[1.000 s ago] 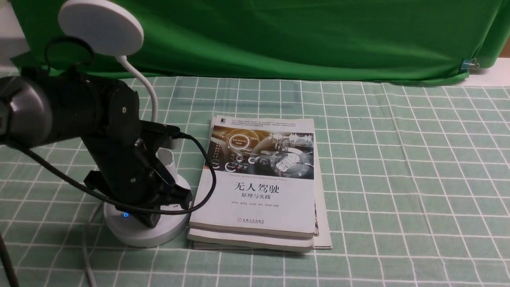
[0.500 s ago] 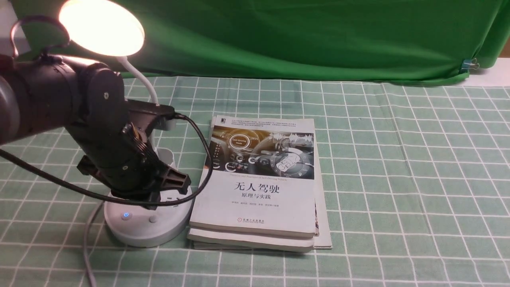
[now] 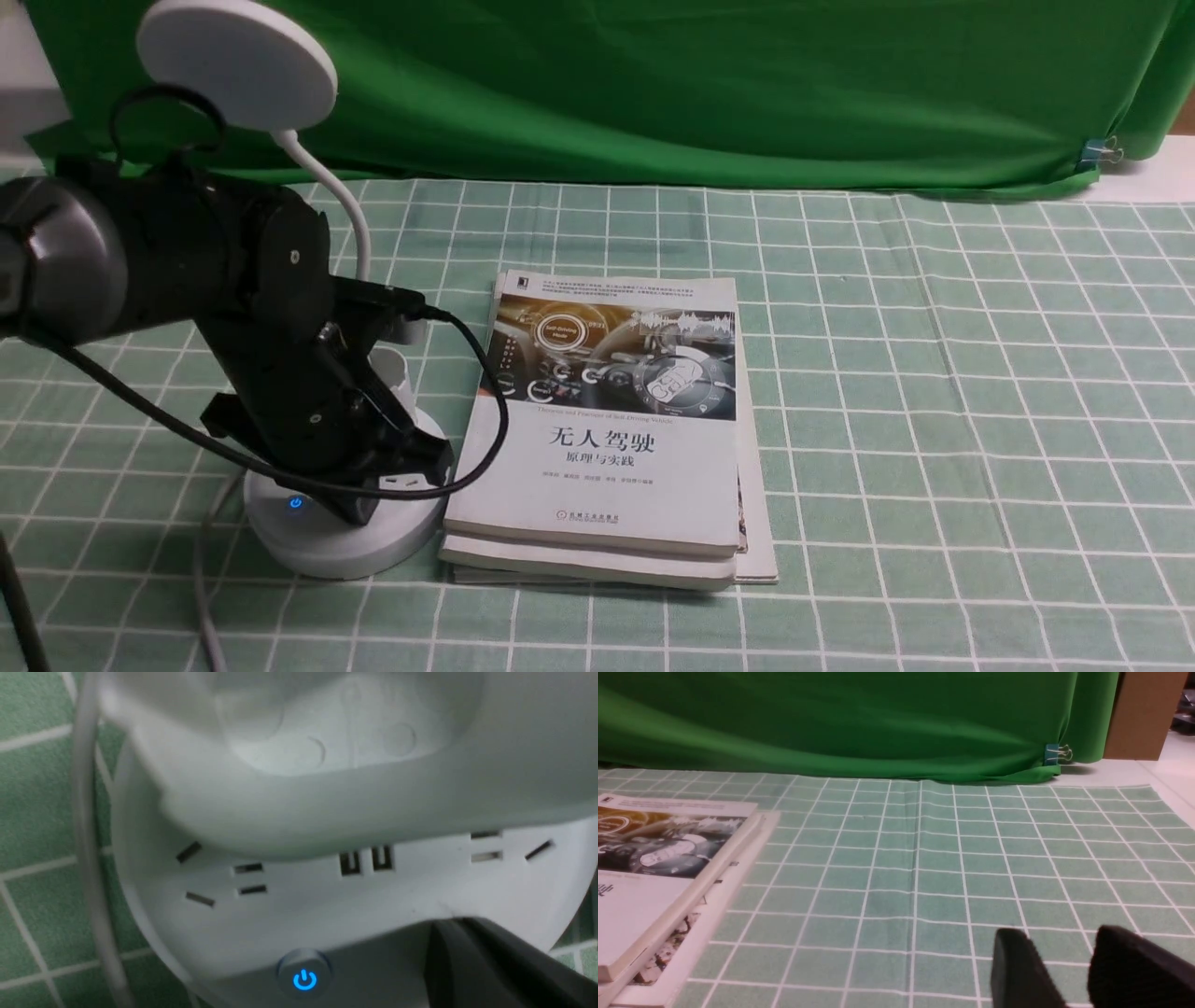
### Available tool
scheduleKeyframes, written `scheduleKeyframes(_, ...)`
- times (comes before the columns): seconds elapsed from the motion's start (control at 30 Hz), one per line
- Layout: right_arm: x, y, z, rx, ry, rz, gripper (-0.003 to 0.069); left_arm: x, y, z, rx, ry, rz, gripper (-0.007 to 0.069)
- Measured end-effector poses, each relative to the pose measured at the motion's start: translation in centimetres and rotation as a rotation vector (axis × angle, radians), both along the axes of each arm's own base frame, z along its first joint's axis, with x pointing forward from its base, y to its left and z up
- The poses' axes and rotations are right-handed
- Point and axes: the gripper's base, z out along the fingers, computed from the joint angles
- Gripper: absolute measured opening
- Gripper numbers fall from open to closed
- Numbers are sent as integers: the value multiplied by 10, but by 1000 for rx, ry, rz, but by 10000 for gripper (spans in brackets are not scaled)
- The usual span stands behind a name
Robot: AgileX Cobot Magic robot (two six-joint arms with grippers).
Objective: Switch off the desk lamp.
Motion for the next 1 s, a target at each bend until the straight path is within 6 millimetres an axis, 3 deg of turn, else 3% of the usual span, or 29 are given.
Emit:
scheduleKeyframes(0.17, 0, 0, 0, 0, 0, 0, 242, -1, 0, 5, -2, -7, -1, 0)
scheduleKeyframes(0.73, 0, 0, 0, 0, 0, 0, 242, -18, -1, 49, -100, -103, -3, 0)
scheduleKeyframes(0.87, 0, 0, 0, 0, 0, 0, 242, -42, 3, 80, -171, -205, -6, 0)
scheduleKeyframes(1.0, 0, 0, 0, 0, 0, 0, 242, -87, 17, 104, -222, -367, -9, 0)
